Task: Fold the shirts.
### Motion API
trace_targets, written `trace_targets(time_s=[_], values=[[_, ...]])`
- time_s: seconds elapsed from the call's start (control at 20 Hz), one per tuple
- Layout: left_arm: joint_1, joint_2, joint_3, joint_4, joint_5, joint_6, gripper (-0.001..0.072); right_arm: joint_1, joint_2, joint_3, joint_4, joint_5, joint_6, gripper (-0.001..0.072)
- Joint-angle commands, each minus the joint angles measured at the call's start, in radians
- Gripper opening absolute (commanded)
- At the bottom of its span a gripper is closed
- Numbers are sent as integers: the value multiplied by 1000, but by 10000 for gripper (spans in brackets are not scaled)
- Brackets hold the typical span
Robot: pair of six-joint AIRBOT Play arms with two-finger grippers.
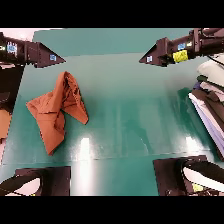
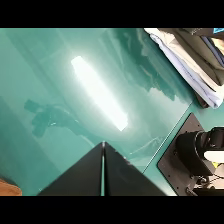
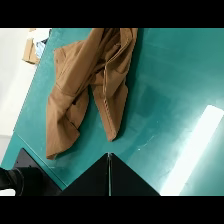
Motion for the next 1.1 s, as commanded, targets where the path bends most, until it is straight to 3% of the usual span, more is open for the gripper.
trace_targets(time_s=[0.0,1.05], values=[[0,-1,0,0,0,0,25,0,0,0,0,0,0,22],[0,-1,0,-29,39,-8,25,0,0,0,1,-34,0,22]])
